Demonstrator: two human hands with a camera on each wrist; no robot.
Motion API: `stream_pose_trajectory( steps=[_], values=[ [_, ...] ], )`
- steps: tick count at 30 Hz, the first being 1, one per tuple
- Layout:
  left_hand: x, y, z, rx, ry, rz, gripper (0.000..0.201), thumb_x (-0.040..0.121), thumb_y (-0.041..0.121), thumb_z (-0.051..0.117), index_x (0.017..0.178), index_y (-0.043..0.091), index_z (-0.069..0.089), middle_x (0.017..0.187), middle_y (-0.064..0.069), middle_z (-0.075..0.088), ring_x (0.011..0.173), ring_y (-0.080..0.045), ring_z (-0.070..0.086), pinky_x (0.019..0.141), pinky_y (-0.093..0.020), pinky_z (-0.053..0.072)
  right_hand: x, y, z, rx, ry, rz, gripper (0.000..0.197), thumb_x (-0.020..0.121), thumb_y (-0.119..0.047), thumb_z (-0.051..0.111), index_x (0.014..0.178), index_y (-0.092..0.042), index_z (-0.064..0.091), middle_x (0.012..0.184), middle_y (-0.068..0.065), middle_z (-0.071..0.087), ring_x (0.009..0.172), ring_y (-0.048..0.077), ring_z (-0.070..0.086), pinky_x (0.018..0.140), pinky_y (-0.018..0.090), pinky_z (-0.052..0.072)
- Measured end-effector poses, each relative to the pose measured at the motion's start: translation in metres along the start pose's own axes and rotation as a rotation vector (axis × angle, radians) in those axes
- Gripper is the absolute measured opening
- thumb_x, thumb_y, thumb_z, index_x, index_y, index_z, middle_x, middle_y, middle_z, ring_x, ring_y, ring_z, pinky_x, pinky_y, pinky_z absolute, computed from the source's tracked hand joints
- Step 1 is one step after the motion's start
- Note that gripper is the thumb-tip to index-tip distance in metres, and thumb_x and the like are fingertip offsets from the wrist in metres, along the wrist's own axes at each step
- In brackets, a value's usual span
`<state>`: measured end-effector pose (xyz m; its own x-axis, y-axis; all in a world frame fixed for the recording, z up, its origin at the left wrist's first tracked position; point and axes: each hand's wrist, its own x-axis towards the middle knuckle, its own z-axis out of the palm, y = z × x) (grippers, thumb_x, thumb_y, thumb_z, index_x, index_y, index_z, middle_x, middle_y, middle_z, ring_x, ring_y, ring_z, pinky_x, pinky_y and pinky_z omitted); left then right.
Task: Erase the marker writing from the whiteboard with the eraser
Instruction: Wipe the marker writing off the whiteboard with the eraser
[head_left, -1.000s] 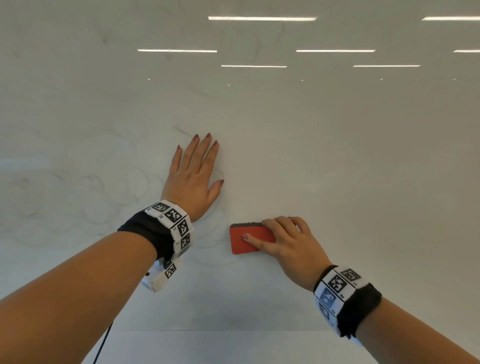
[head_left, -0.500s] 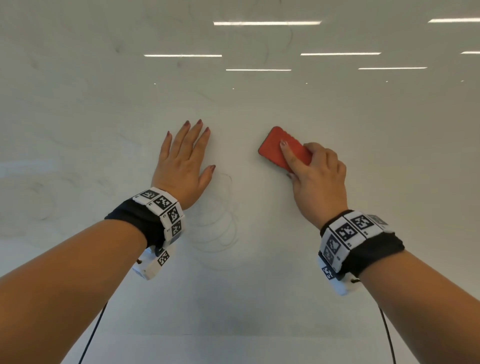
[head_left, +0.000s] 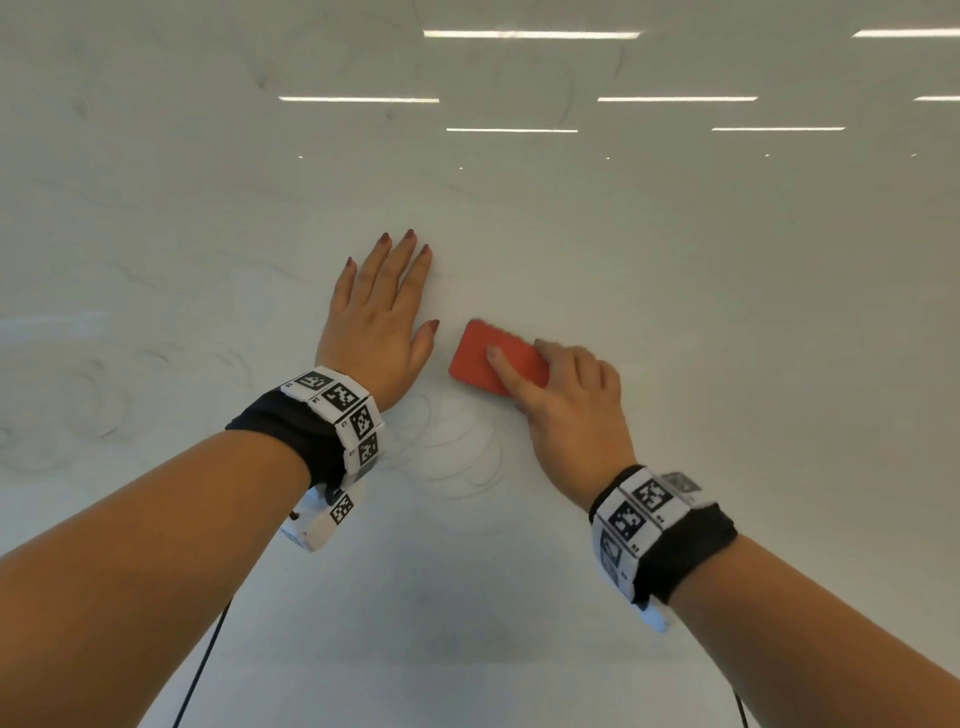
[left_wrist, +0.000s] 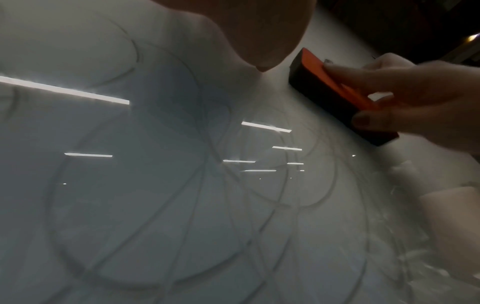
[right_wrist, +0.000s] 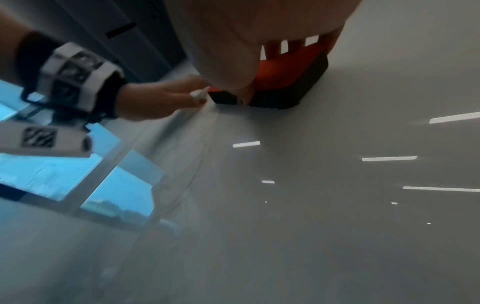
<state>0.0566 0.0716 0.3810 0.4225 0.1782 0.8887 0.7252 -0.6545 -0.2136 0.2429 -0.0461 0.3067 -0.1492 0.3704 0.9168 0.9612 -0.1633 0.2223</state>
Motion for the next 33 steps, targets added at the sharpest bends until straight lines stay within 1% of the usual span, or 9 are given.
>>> stream_pose_trajectory(
  steps=[3,7,11,14,18,20,29,31,33],
  values=[
    [0.0,-0.003,0.0,-0.007,-0.007,0.016,0.063,0.093,0.039,0.032,0.149,0.013,0.02,0.157,-0.006,0.015,0.144,-0.024,0.01,0.116,-0.044,0.01,-0.024,-0.004,0.005,-0.014,-0.081,-0.114,0.073,0.076,-0.008,0.066,0.14,-0.035,0.043,0.126,0.015,0.053,0.106,0.034,0.048,0.086,0.046,0.036],
    [0.0,-0.008,0.001,0.004,-0.01,0.044,0.064,0.093,0.042,0.031,0.149,0.014,0.019,0.157,-0.005,0.015,0.144,-0.023,0.011,0.116,-0.045,0.01,-0.023,0.009,0.001,-0.043,-0.09,-0.146,0.068,0.08,-0.011,0.067,0.139,-0.037,0.045,0.125,0.013,0.054,0.107,0.033,0.049,0.088,0.045,0.036],
    [0.0,-0.011,0.002,0.008,-0.007,0.057,0.064,0.093,0.043,0.032,0.149,0.015,0.02,0.157,-0.005,0.016,0.144,-0.023,0.013,0.115,-0.046,0.011,-0.001,0.017,-0.005,-0.052,-0.013,-0.003,0.065,0.082,-0.015,0.07,0.138,-0.037,0.046,0.123,0.015,0.055,0.104,0.035,0.05,0.085,0.045,0.039],
    [0.001,-0.012,0.002,0.011,-0.008,0.064,0.064,0.093,0.043,0.032,0.149,0.015,0.018,0.157,-0.004,0.015,0.144,-0.022,0.011,0.116,-0.044,0.009,0.02,0.018,-0.012,-0.023,0.033,0.142,0.06,0.085,-0.018,0.067,0.138,-0.034,0.046,0.123,0.018,0.053,0.104,0.039,0.05,0.085,0.048,0.04],
    [-0.001,-0.018,0.001,-0.014,0.016,0.069,0.063,0.094,0.042,0.034,0.149,0.015,0.019,0.157,-0.003,0.015,0.144,-0.022,0.011,0.116,-0.044,0.008,0.026,-0.002,-0.008,0.036,0.07,0.35,0.06,0.087,-0.019,0.065,0.141,-0.032,0.042,0.125,0.02,0.049,0.106,0.039,0.047,0.085,0.05,0.041],
    [-0.004,-0.023,0.001,-0.015,0.017,0.075,0.062,0.094,0.042,0.033,0.149,0.014,0.02,0.157,-0.004,0.016,0.144,-0.022,0.012,0.116,-0.044,0.009,0.024,-0.01,-0.003,0.051,0.073,0.381,0.061,0.087,-0.02,0.064,0.142,-0.032,0.04,0.125,0.02,0.049,0.105,0.038,0.046,0.085,0.051,0.041],
    [-0.009,-0.027,0.005,-0.012,0.008,0.091,0.062,0.095,0.039,0.035,0.149,0.013,0.019,0.157,-0.005,0.015,0.144,-0.023,0.01,0.116,-0.045,0.008,-0.016,-0.031,0.013,-0.021,0.026,0.09,0.065,0.083,-0.016,0.07,0.139,-0.033,0.044,0.122,0.018,0.053,0.1,0.036,0.05,0.084,0.047,0.039],
    [-0.01,-0.026,0.006,-0.013,0.012,0.089,0.062,0.095,0.039,0.035,0.149,0.013,0.019,0.157,-0.004,0.015,0.144,-0.023,0.01,0.116,-0.045,0.007,-0.039,-0.038,0.02,-0.018,-0.032,-0.021,0.072,0.077,-0.01,0.07,0.139,-0.035,0.043,0.122,0.017,0.054,0.101,0.036,0.05,0.085,0.047,0.038],
    [-0.01,-0.026,0.007,-0.013,0.01,0.086,0.061,0.095,0.039,0.033,0.149,0.013,0.018,0.157,-0.004,0.014,0.145,-0.023,0.009,0.117,-0.045,0.007,-0.068,-0.044,0.026,-0.012,-0.145,-0.143,0.074,0.075,-0.008,0.064,0.139,-0.037,0.042,0.125,0.016,0.054,0.103,0.035,0.05,0.087,0.047,0.035]
  ],
)
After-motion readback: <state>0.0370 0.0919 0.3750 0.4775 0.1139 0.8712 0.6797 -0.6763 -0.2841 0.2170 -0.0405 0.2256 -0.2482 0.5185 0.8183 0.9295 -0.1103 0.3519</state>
